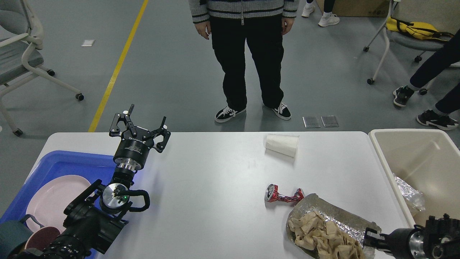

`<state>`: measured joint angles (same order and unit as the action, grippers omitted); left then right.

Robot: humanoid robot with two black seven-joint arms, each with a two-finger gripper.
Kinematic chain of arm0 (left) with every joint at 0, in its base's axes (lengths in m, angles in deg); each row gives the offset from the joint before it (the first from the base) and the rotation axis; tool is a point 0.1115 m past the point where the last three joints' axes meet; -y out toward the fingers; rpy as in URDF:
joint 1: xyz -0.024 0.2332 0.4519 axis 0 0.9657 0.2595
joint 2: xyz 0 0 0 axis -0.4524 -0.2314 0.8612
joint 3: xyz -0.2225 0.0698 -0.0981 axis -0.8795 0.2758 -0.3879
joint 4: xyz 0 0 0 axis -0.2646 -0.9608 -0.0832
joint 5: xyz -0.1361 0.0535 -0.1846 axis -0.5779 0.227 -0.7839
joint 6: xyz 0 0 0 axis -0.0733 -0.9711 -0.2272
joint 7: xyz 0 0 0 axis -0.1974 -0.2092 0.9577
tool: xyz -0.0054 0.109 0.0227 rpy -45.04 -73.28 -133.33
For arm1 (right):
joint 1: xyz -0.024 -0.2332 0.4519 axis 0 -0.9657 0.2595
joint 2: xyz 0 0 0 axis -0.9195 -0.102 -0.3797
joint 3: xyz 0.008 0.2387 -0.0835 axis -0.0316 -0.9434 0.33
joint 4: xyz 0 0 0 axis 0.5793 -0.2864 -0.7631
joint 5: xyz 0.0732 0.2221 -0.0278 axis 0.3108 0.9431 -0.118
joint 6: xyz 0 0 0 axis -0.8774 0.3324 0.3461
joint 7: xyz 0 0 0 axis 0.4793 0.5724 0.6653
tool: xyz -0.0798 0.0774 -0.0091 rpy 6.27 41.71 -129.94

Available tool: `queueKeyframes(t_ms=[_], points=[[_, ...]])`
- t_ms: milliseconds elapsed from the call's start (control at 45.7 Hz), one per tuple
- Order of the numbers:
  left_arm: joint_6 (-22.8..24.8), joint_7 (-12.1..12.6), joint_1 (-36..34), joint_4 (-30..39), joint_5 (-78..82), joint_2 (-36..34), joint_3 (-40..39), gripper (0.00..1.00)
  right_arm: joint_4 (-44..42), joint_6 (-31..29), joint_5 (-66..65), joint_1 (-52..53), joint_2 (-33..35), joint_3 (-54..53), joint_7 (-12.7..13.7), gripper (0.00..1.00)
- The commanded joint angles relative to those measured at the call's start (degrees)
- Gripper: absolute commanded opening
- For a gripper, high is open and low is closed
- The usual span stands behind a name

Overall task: Tidy desktop
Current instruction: 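Lift the snack bag and drop it into the white bin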

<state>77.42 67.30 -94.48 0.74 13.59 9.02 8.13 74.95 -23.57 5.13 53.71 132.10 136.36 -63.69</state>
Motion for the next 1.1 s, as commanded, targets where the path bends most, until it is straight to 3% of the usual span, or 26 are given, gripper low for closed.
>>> queueKeyframes(t_ms=[0,131,285,438,548,657,920,1073], points=[[0.04,0.0,0.0,0.0,0.0,-0.01,0.0,0.97,4.35,-11.46,-5.28,11.63,7.24,-0.08,-0.15,0.0],[0.04,0.0,0.0,0.0,-0.09,-0.01,0.0,0.97,4.86,-28.16,-5.37,29.11,11.56,-0.34,0.37,0.0],[0.04,0.0,0.09,0.0,0.0,-0.01,0.0,0.97,4.7,-43.81,-5.37,47.66,10.86,-0.08,1.69,0.0],[0.04,0.0,0.09,0.0,0.0,-0.01,0.0,0.97,4.7,-53.49,-5.37,58.67,10.07,-0.43,3.62,0.0],[0.04,0.0,0.0,0.0,0.0,-0.01,0.0,0.97,3.04,-53.24,-6.24,57.89,9.36,1.06,5.03,0.0],[0.04,0.0,0.0,0.0,0.0,-0.01,0.0,0.97,-3.1,-49.91,-9.49,50.43,9.8,4.49,5.12,0.0],[0.04,-0.09,0.0,0.0,0.0,-0.01,0.0,0.97,-31.75,-38.39,-10.03,22.05,9.45,2.47,4.24,0.0],[0.04,0.0,0.0,0.0,0.0,-0.01,0.0,0.97,-47.39,-35.05,-9.06,5.35,5.85,-2.62,3.27,0.0]])
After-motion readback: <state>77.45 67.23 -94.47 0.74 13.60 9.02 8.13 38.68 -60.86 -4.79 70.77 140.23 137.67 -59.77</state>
